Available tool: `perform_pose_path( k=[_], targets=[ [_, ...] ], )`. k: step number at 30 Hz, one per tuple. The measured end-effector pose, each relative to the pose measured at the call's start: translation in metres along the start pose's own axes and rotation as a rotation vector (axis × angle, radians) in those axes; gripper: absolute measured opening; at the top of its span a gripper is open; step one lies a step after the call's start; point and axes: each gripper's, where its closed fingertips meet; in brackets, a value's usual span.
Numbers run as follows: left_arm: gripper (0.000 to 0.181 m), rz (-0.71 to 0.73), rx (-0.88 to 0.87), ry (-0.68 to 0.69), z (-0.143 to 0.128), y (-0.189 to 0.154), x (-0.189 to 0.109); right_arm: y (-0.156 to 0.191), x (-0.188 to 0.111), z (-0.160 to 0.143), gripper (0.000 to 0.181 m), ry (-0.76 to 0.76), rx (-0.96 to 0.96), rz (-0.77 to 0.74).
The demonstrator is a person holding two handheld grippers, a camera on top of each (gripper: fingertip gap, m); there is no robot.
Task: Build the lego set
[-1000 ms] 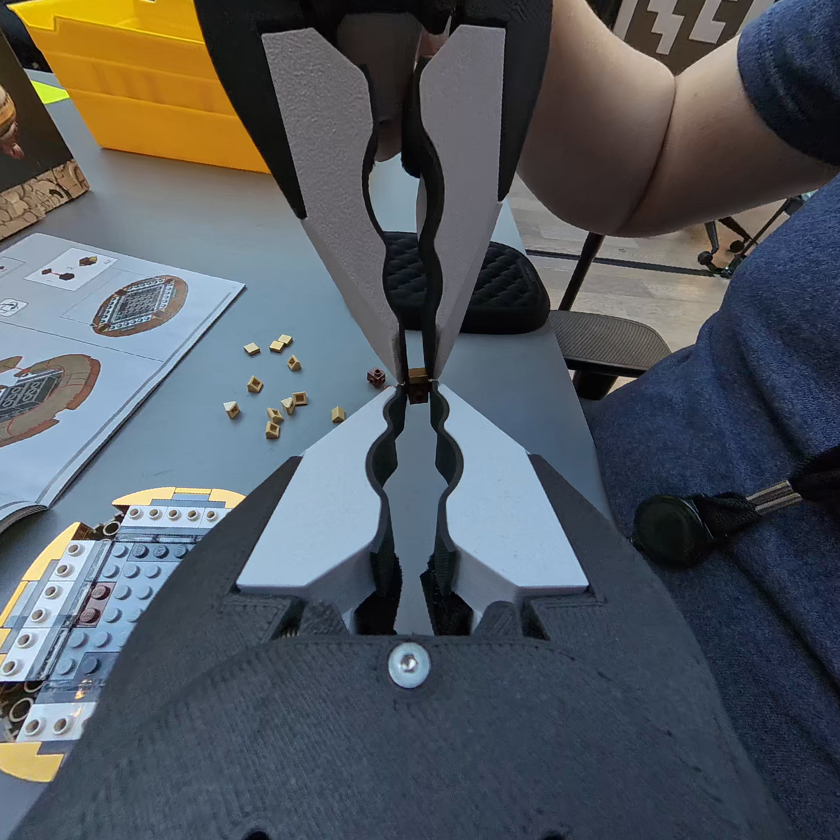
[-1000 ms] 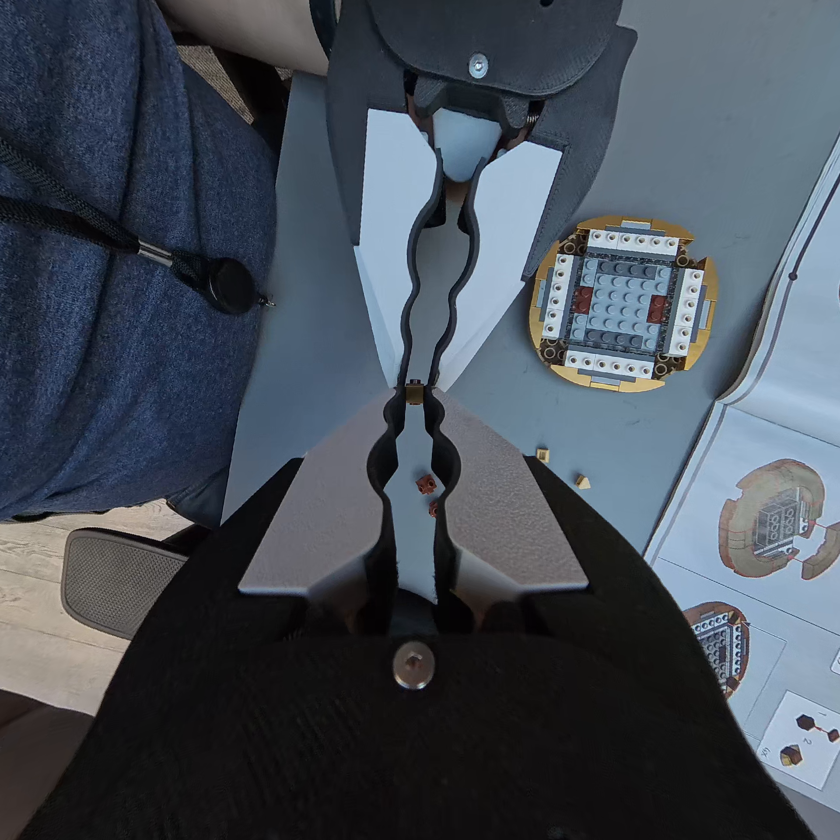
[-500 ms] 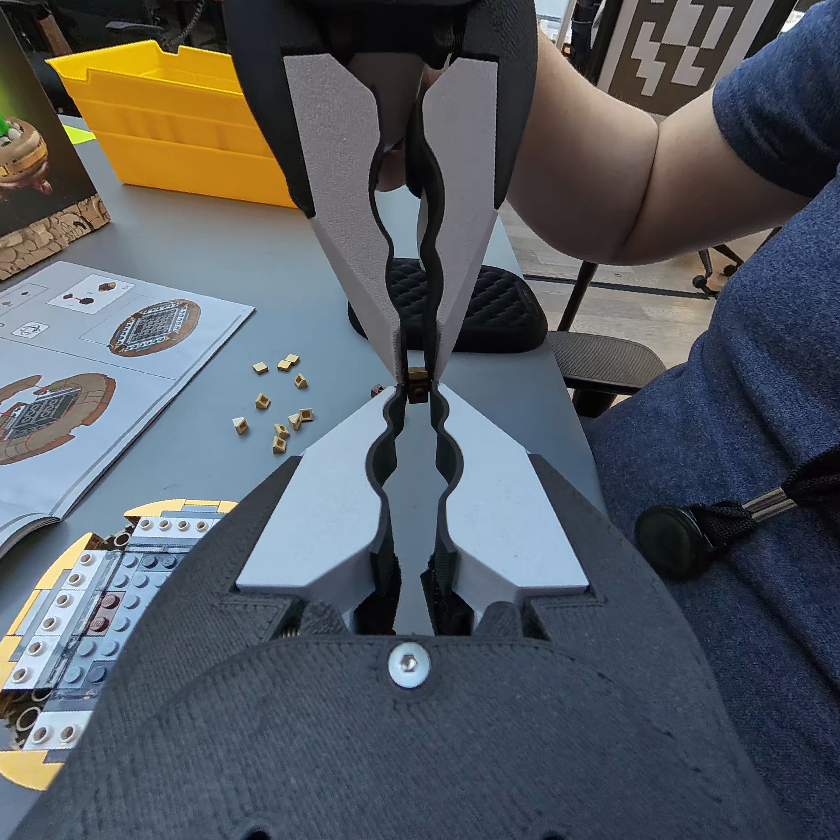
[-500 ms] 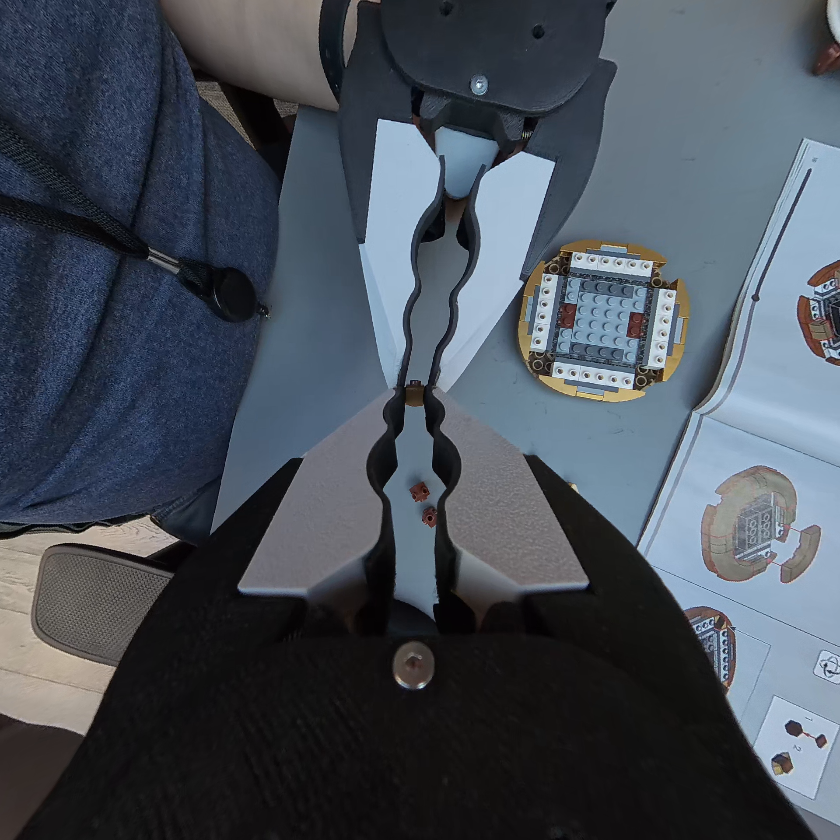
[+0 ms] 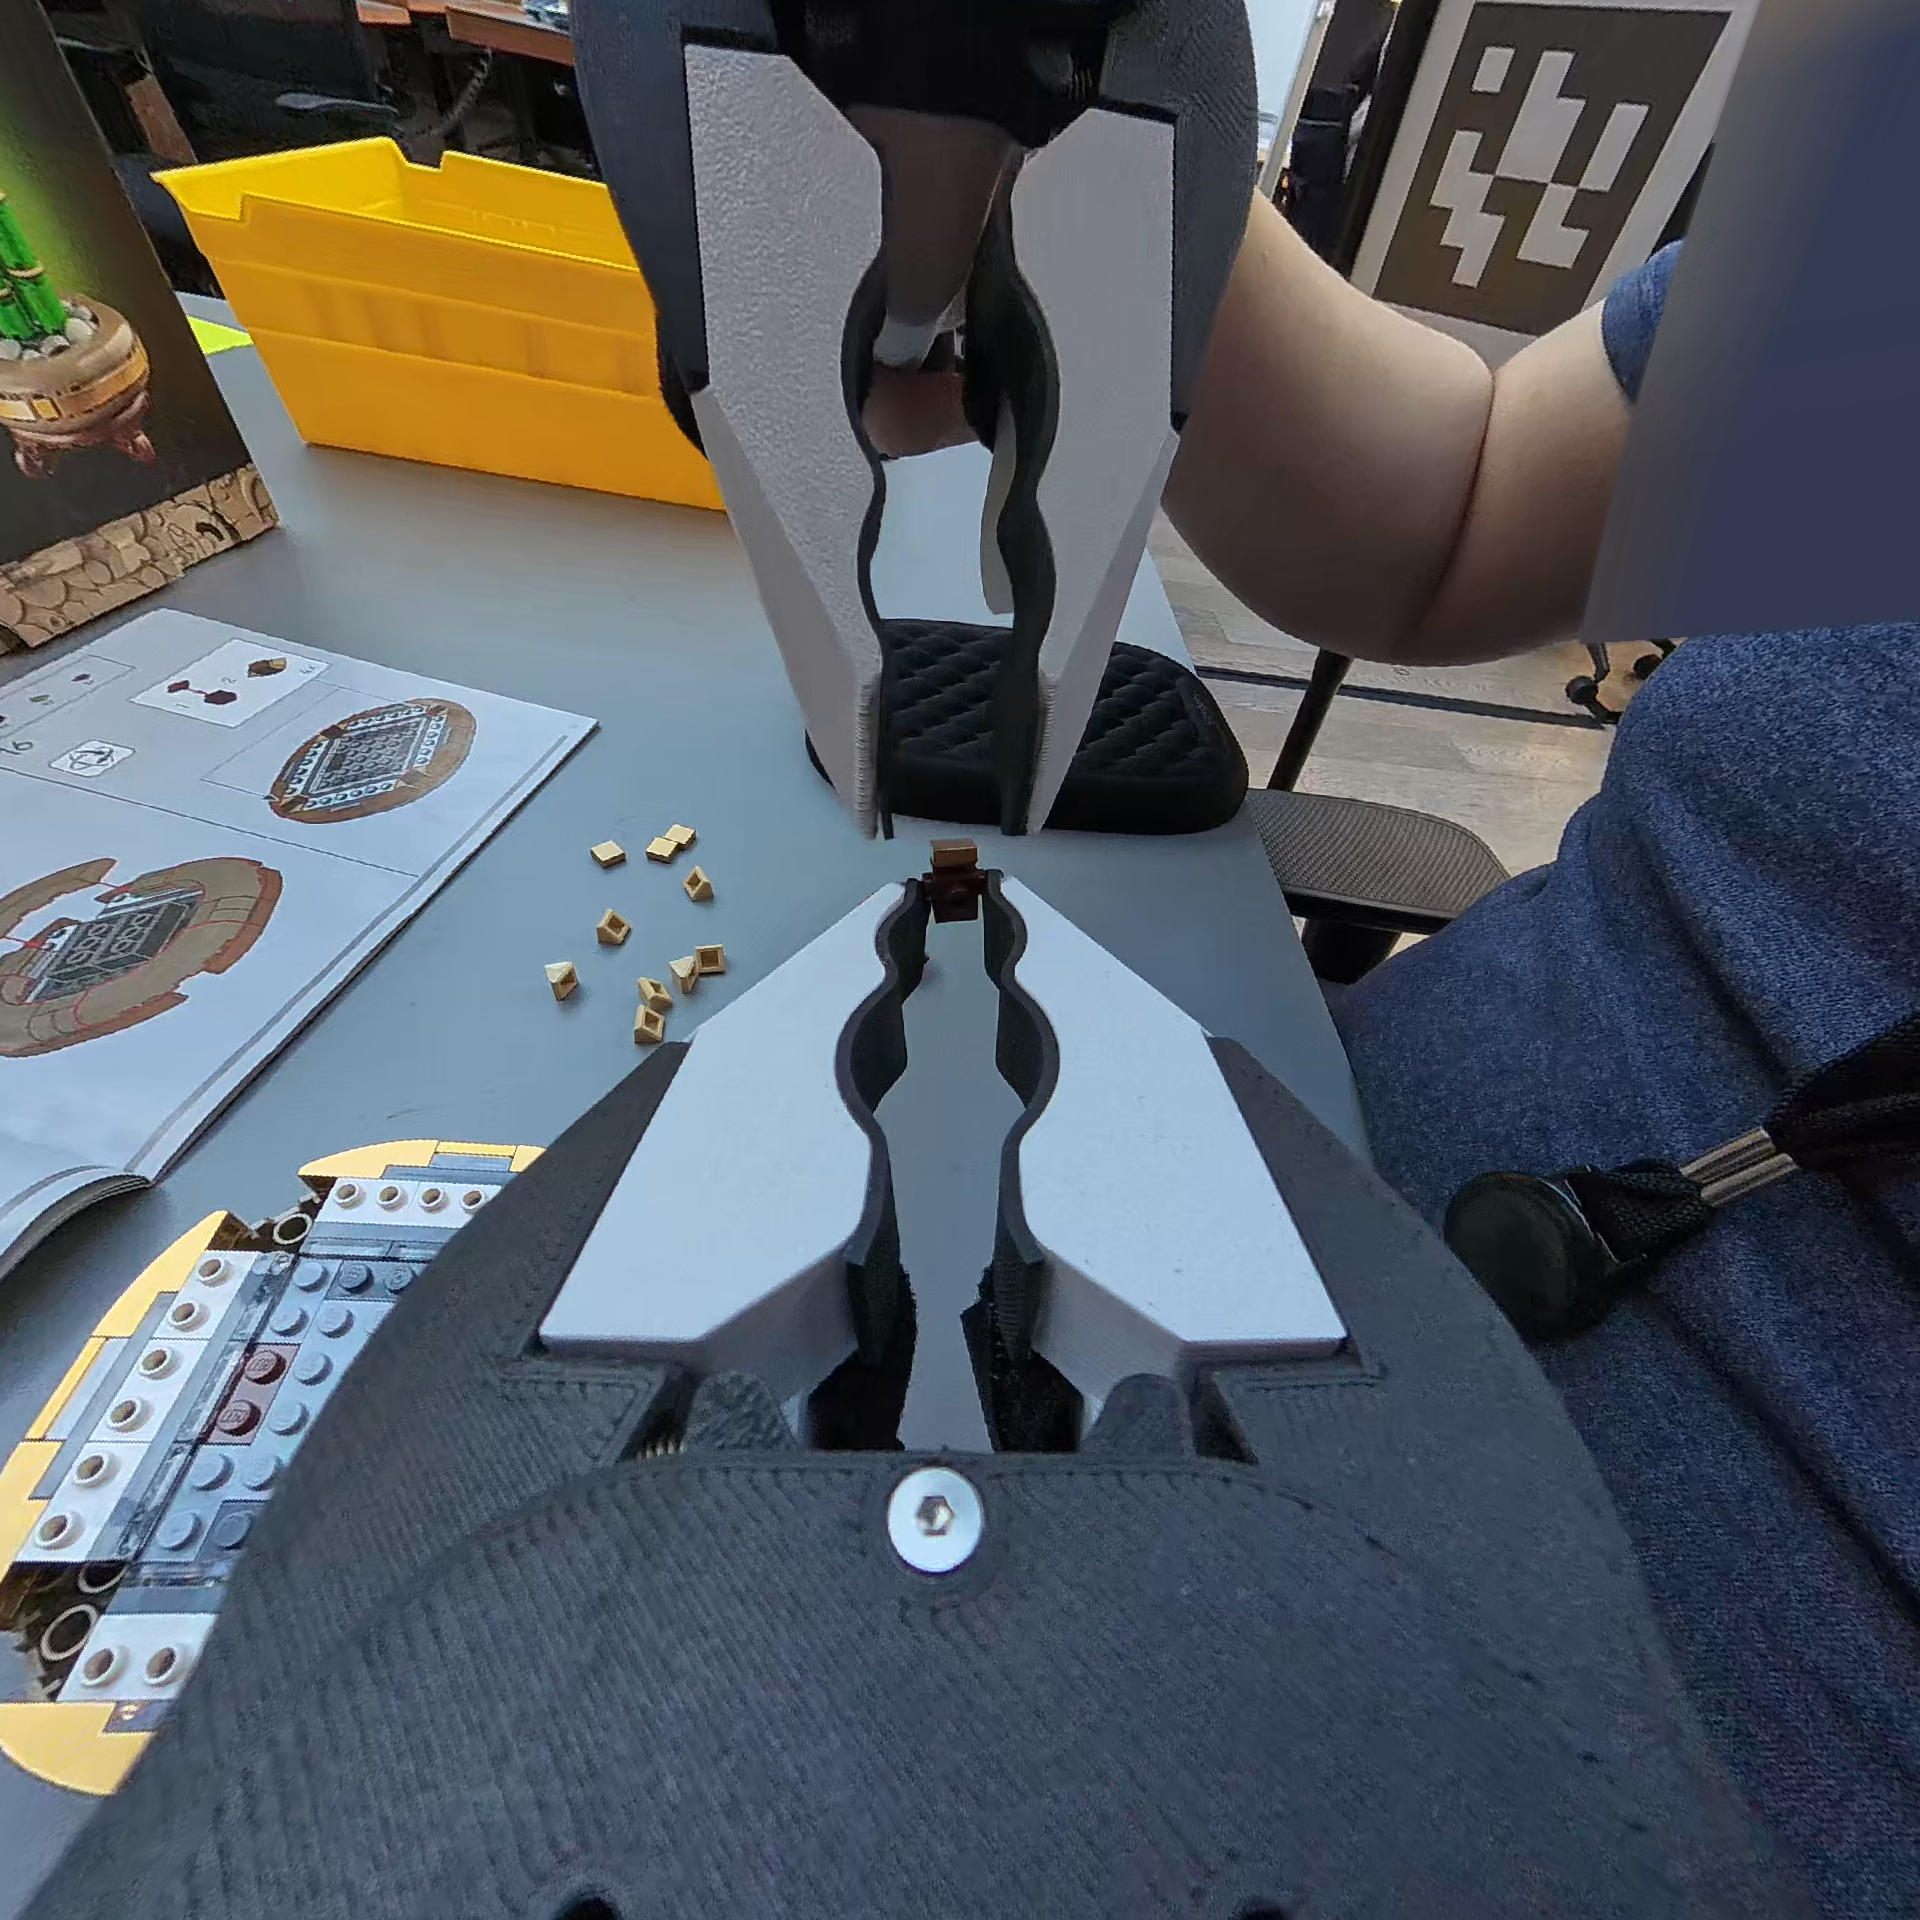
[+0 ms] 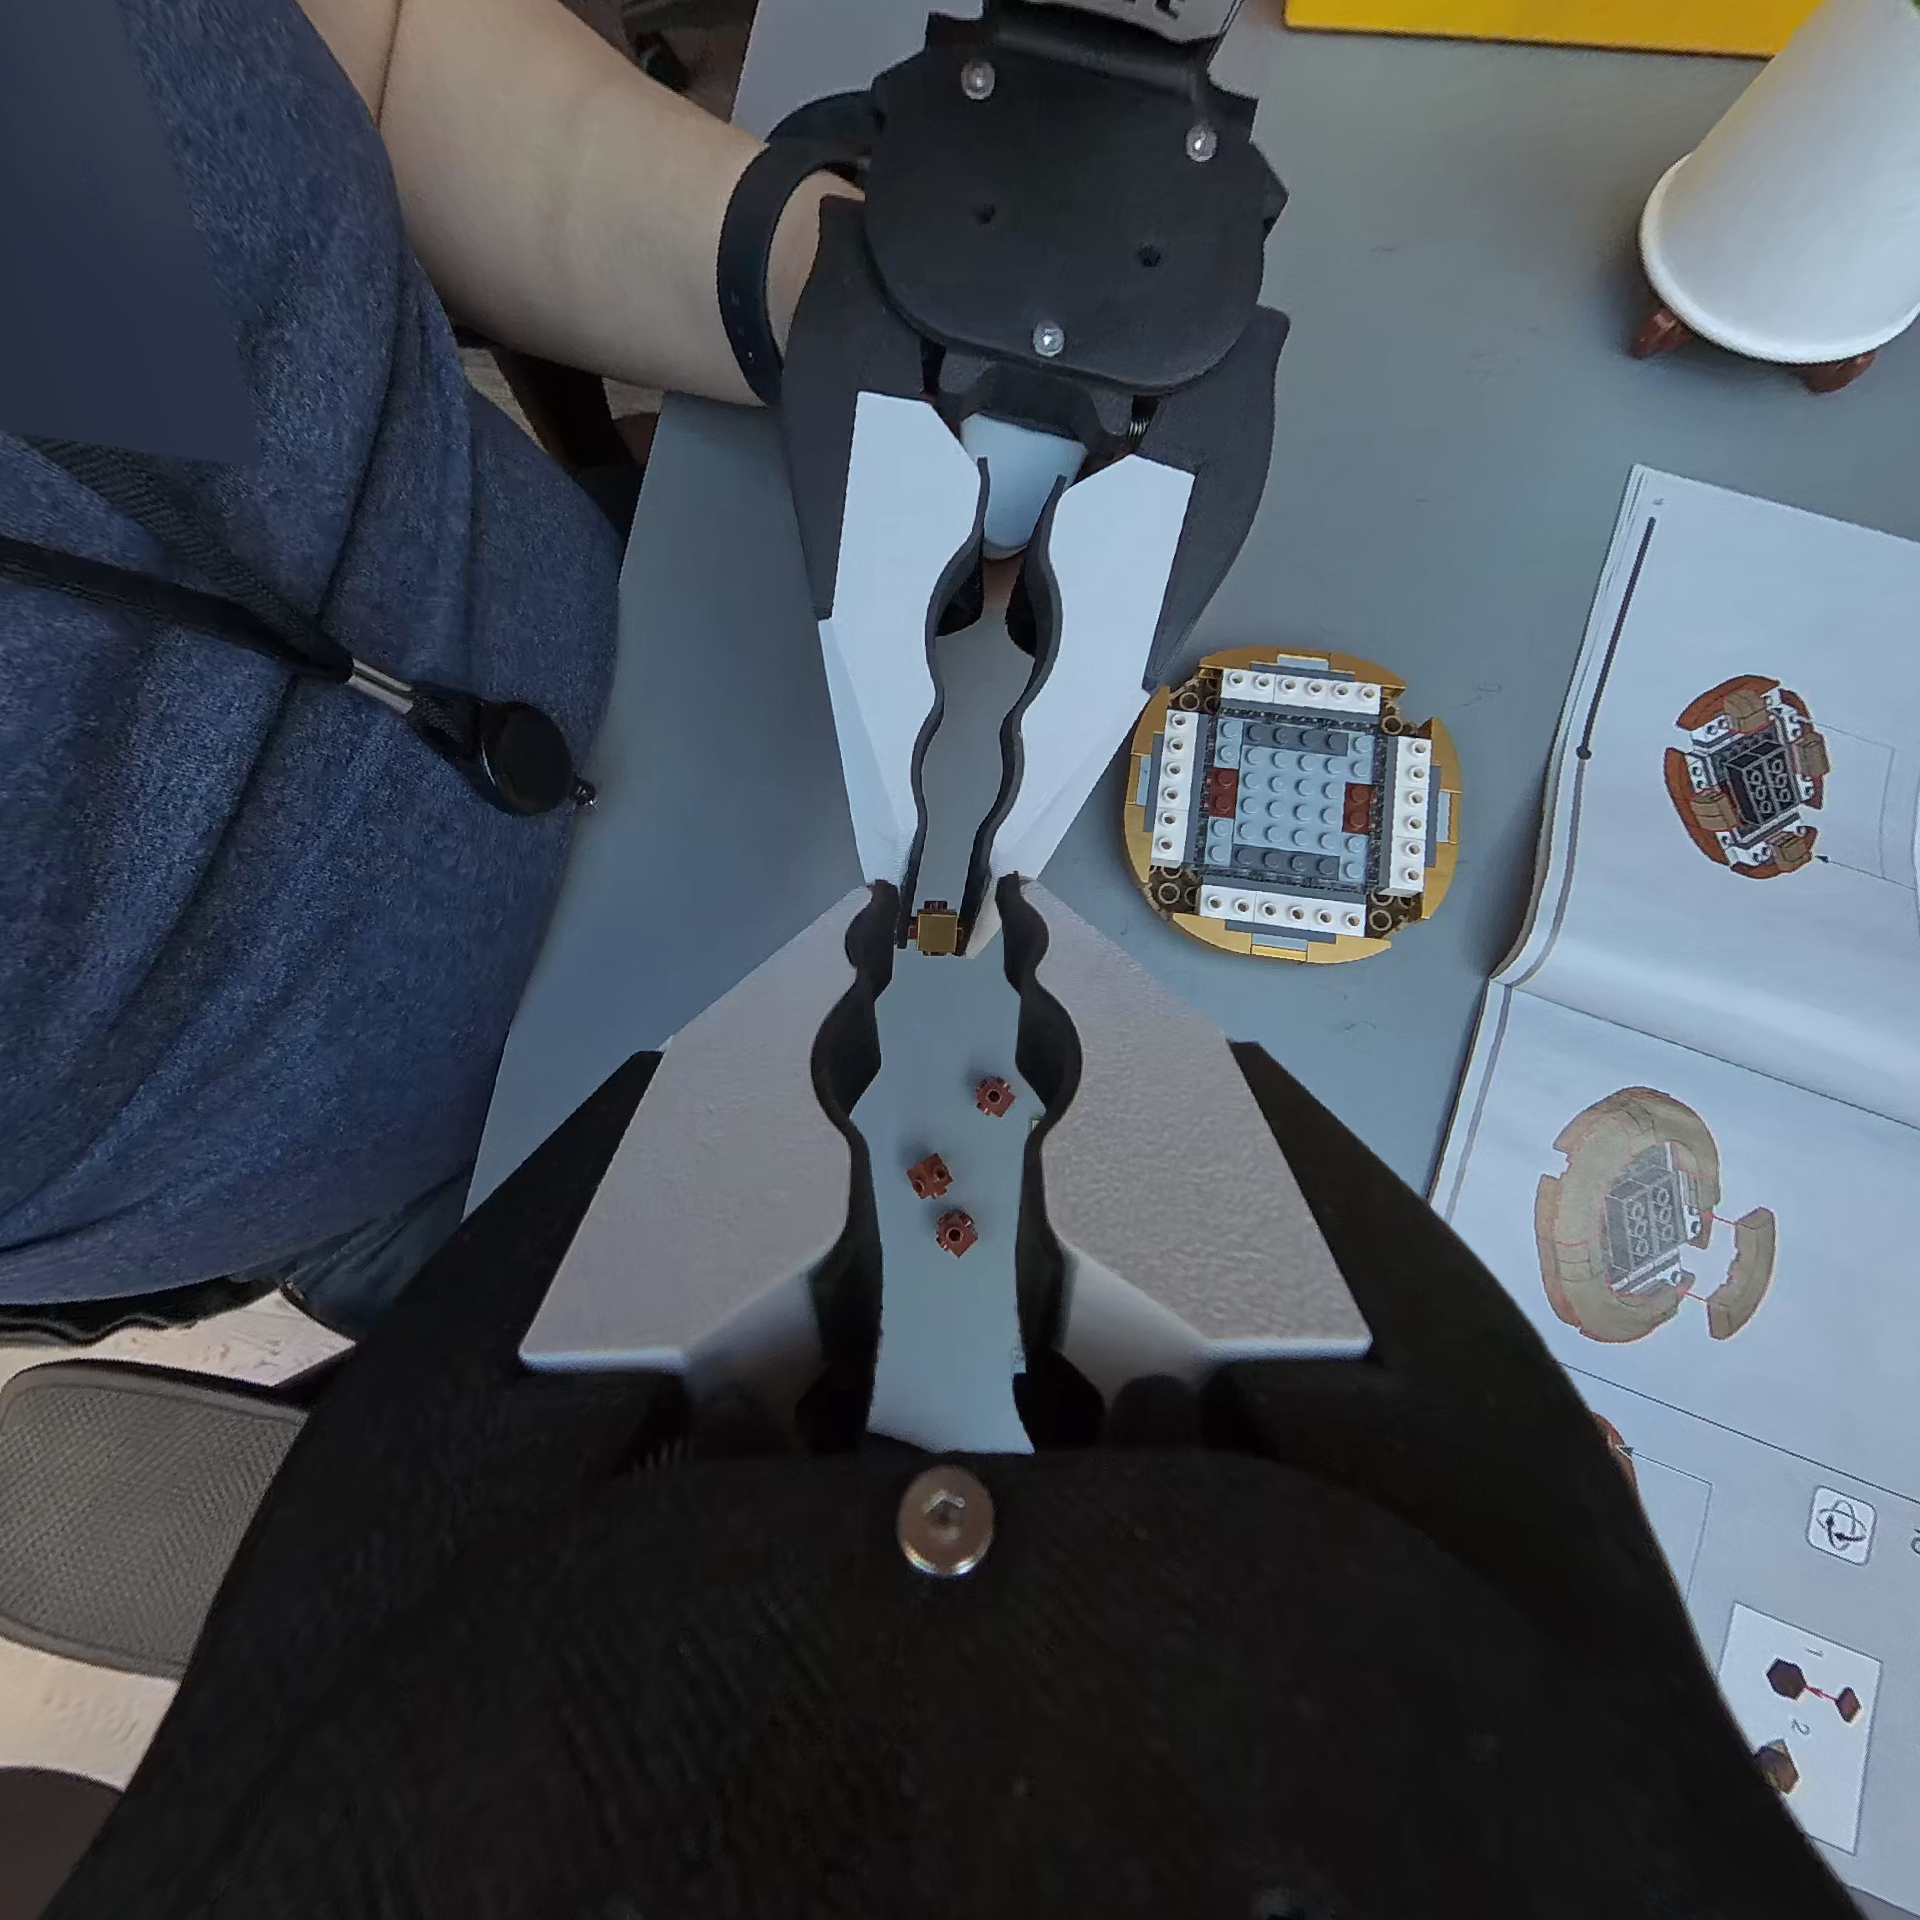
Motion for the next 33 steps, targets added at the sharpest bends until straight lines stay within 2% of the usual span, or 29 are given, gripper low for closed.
perform_pose_path(
  k=[3,5,7,10,14,16,21,23,33],
  targets=[
    [0.009,-0.014,-0.026,-0.034,0.004,0.001,-0.005,-0.004,-0.006,-0.001,0.03,-0.025,0.011,-0.047],
    [0.009,-0.03,-0.058,-0.065,0.008,0.002,-0.009,-0.005,-0.011,0.001,0.047,-0.074,-0.002,-0.105],
    [0.01,-0.07,-0.109,-0.112,0.014,0.003,-0.015,-0.013,-0.022,0.008,0.06,-0.151,-0.042,-0.258],
    [0.009,-0.158,-0.209,-0.201,0.029,0.003,-0.028,-0.017,-0.035,0.014,0.058,-0.171,-0.223,-0.573],
    [0.009,-0.241,-0.315,-0.265,0.048,0.005,-0.041,-0.015,-0.036,0.021,0.058,-0.111,-0.364,-0.84],
    [0.009,-0.265,-0.346,-0.264,0.053,0.005,-0.044,-0.017,-0.044,0.028,0.049,-0.117,-0.402,-0.962],
    [0.009,-0.318,-0.406,-0.252,0.06,0.001,-0.043,-0.014,-0.045,0.038,0.04,-0.172,-0.407,-0.961],
    [0.009,-0.335,-0.412,-0.267,0.062,-0.002,-0.044,-0.012,-0.047,0.04,0.031,-0.19,-0.41,-0.953],
    [0.009,-0.371,-0.435,-0.257,0.059,-0.007,-0.041,-0.009,-0.046,0.038,0.023,-0.219,-0.393,-0.904]
  ],
)
Point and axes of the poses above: each gripper's, where its closed fingertips meet, x out along the fingers, z out of its top, y = z × x across the jaws, and after that the axes turned 12 degrees about y, right-handed
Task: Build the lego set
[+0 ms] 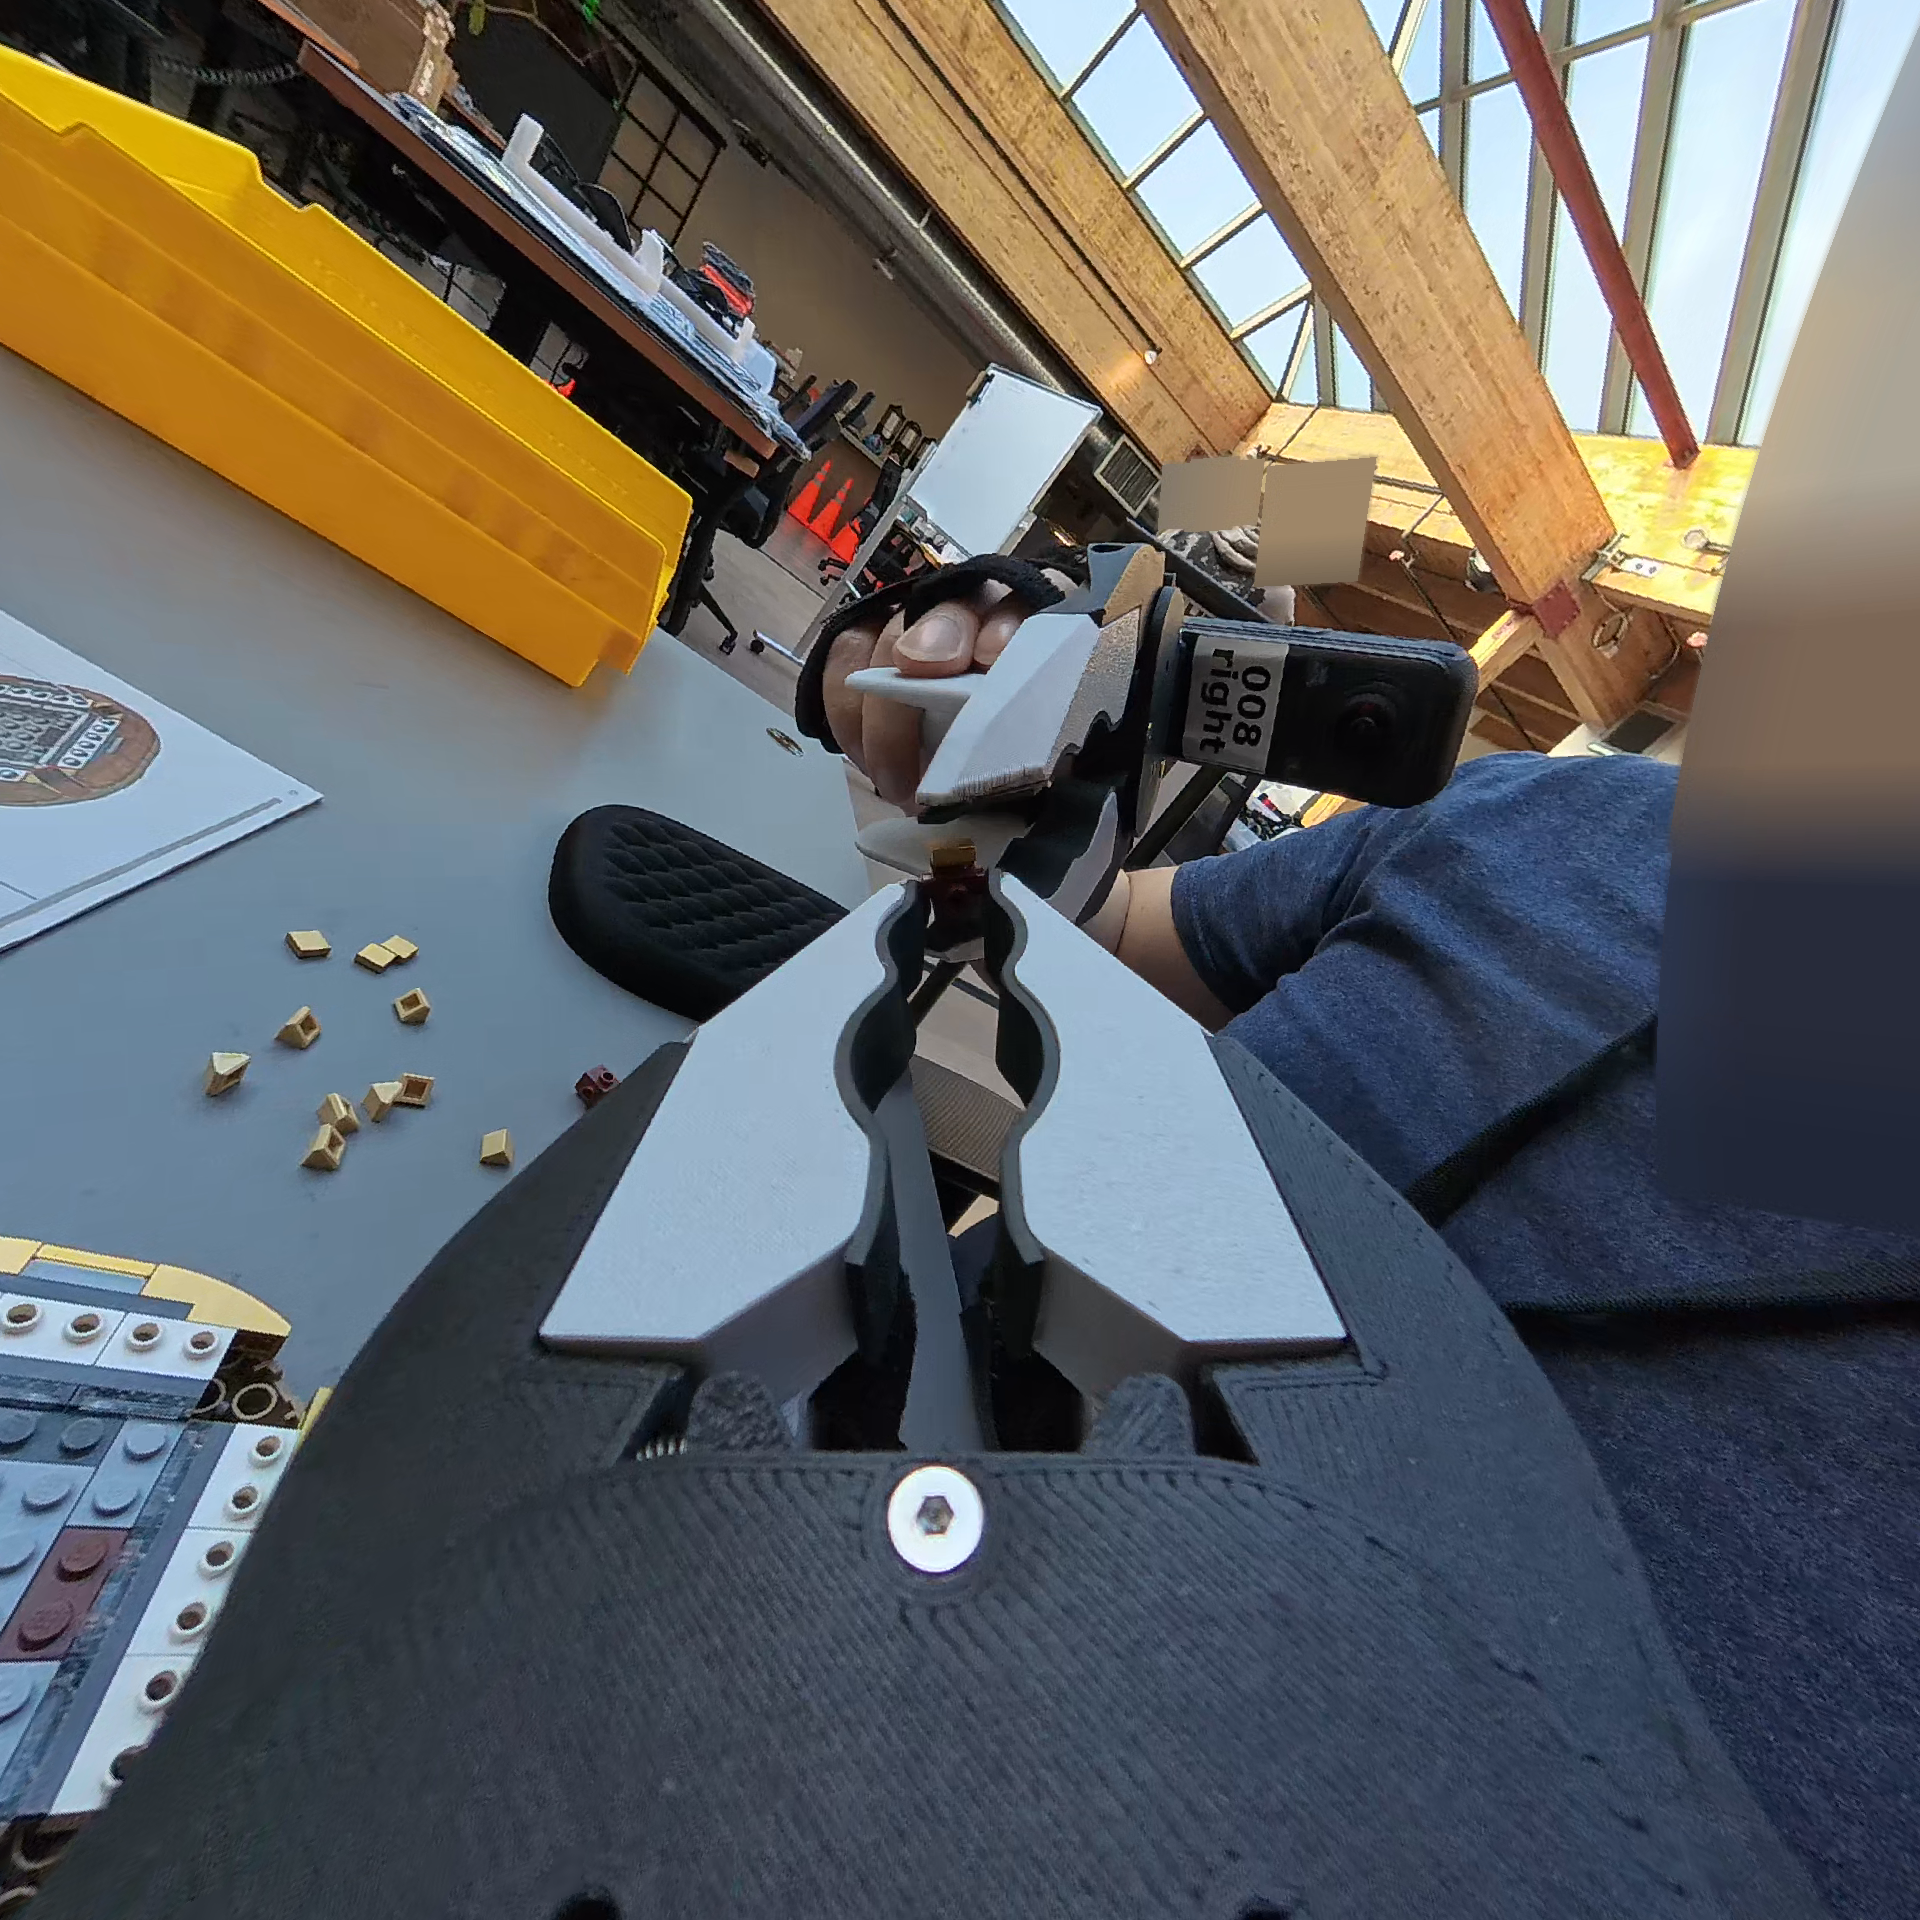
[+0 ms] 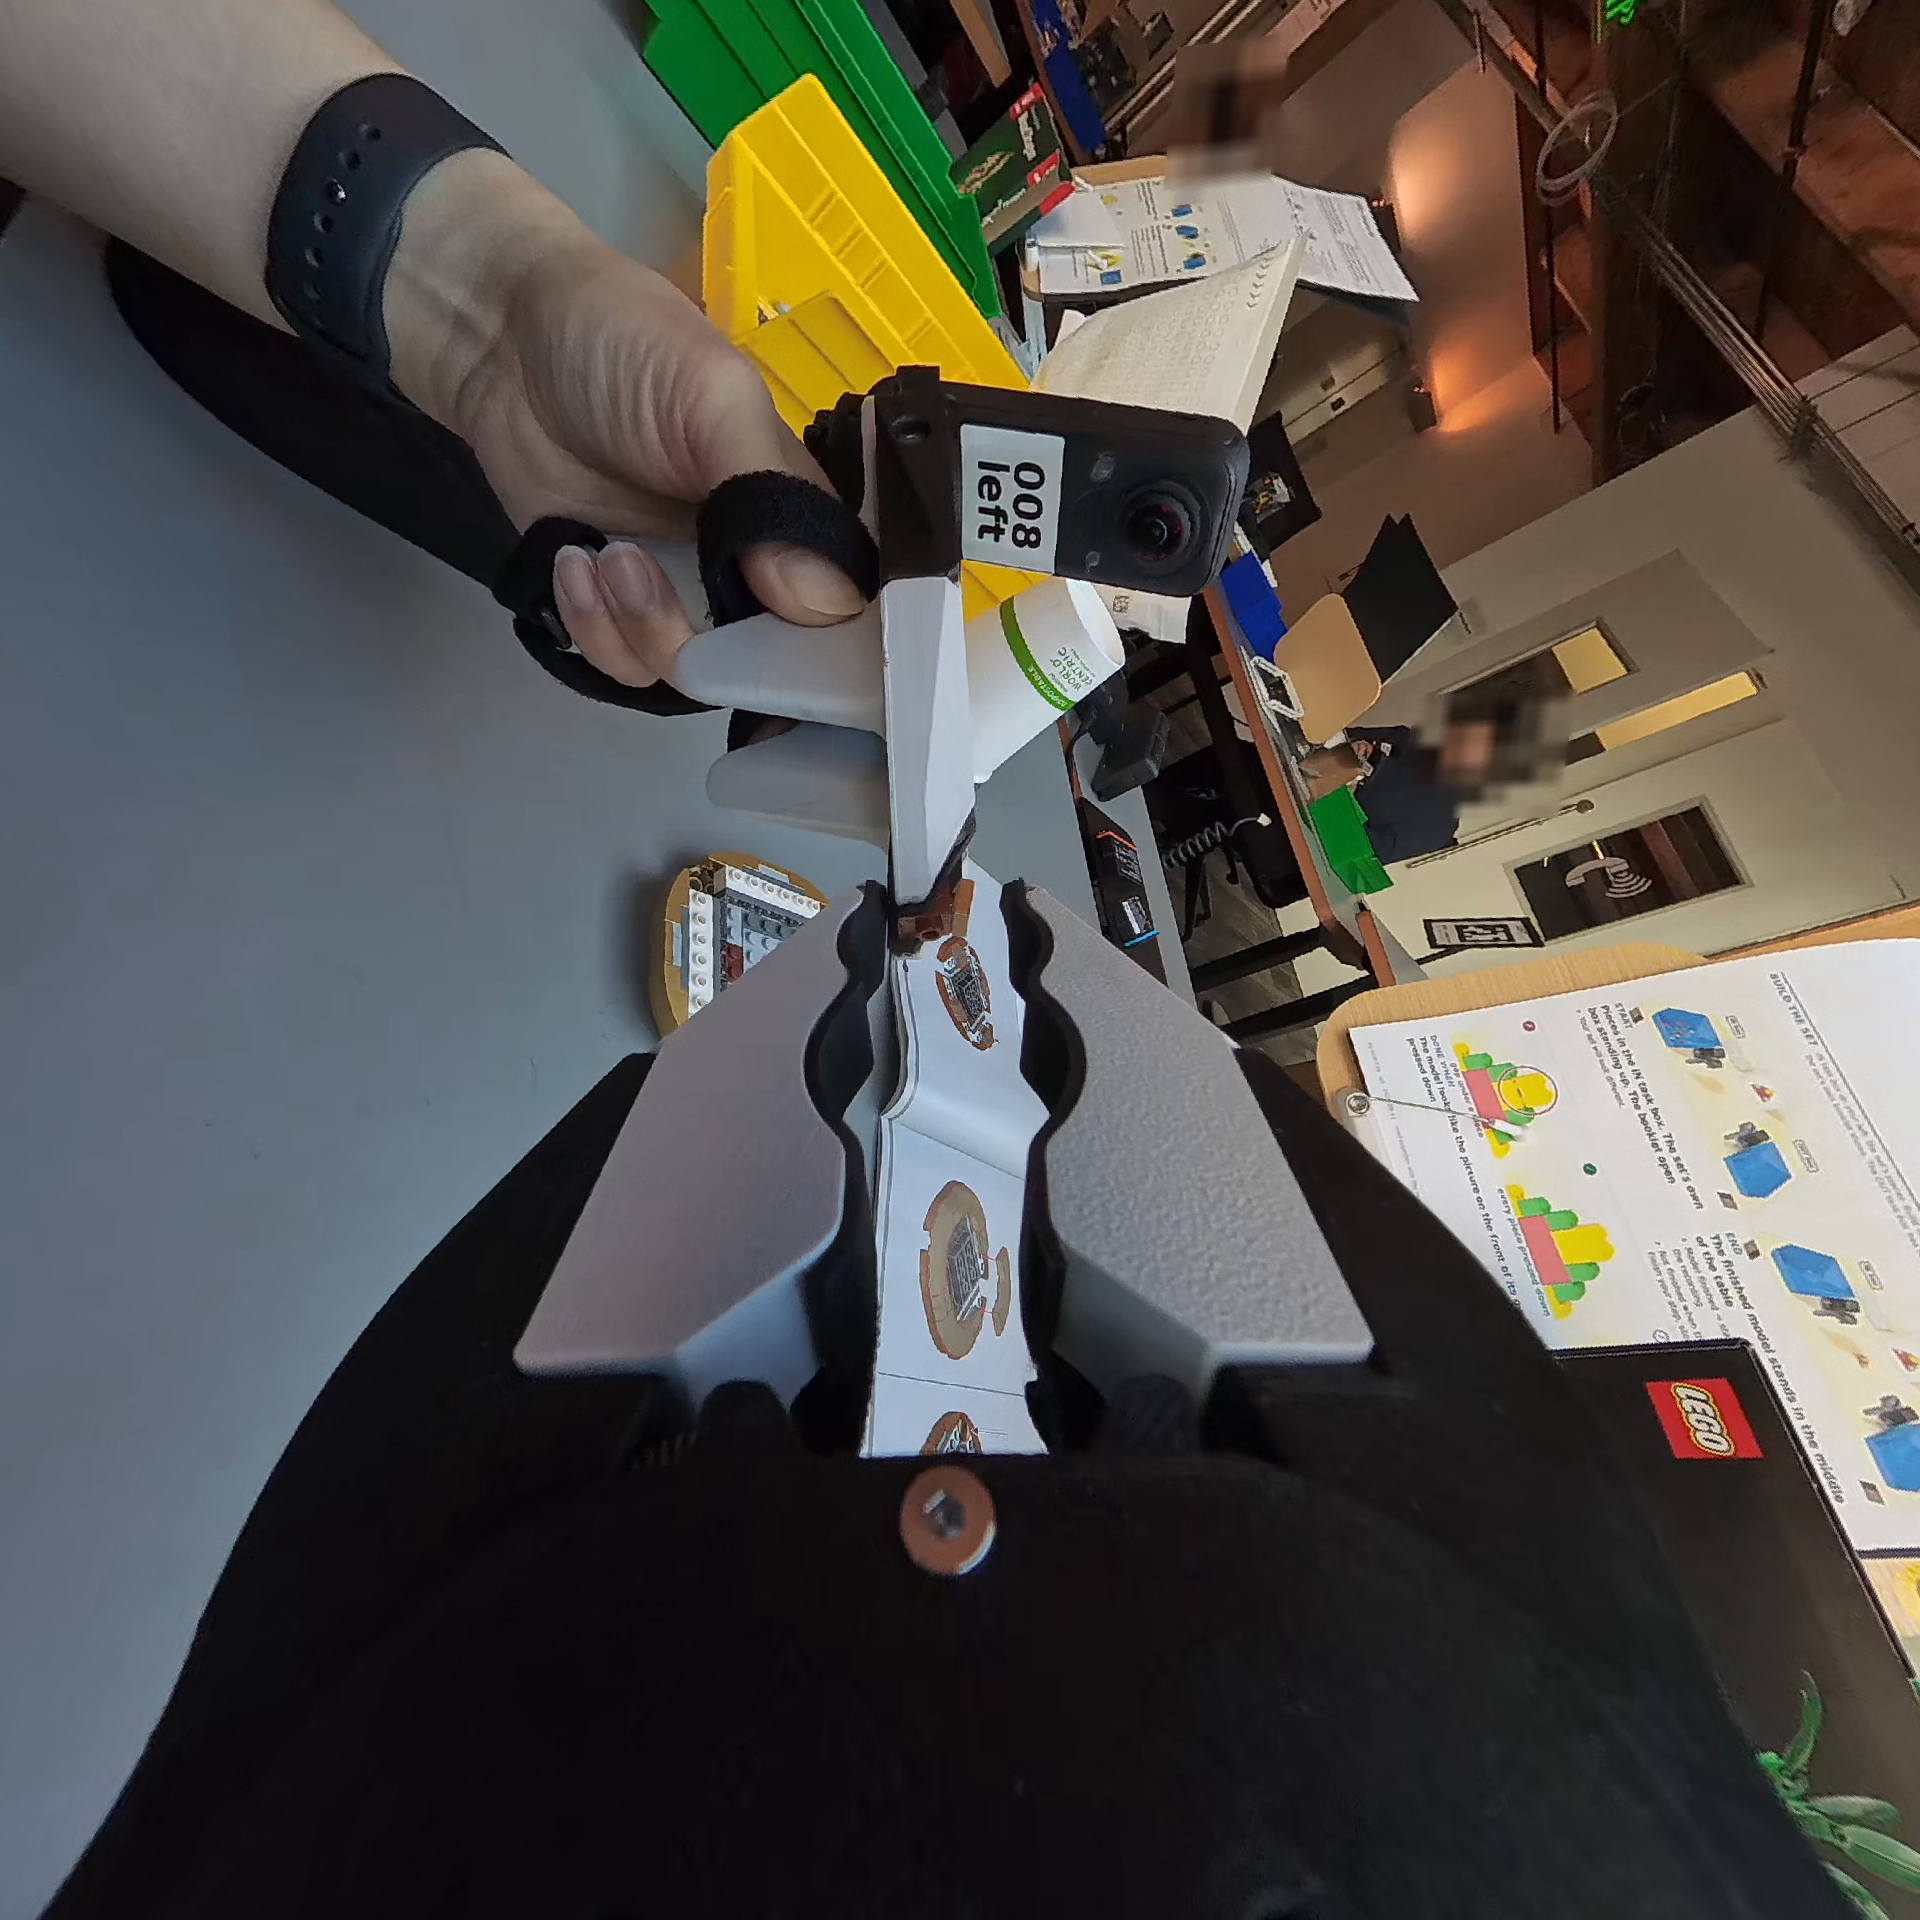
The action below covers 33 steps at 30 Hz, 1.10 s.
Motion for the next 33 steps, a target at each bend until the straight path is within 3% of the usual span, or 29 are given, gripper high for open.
perform_pose_path(
  k=[4,19,24,33],
  targets=[
    [0.009,-0.007,-0.026,0.017,-0.003,0.002,0.002,0.006,0.001,0.0,0.015,-0.004,-0.001,0.032],
    [0.009,0.017,-0.103,0.169,-0.021,0.007,0.008,0.026,0.001,-0.004,0.013,-0.079,0.106,0.205],
    [0.009,0.014,-0.11,0.183,-0.023,0.008,0.009,0.027,0.001,-0.005,0.013,-0.076,0.099,0.204],
    [0.01,-0.016,-0.081,0.069,-0.008,0.005,0.004,0.011,0.001,-0.002,0.014,-0.115,0.217,0.067]
  ],
)
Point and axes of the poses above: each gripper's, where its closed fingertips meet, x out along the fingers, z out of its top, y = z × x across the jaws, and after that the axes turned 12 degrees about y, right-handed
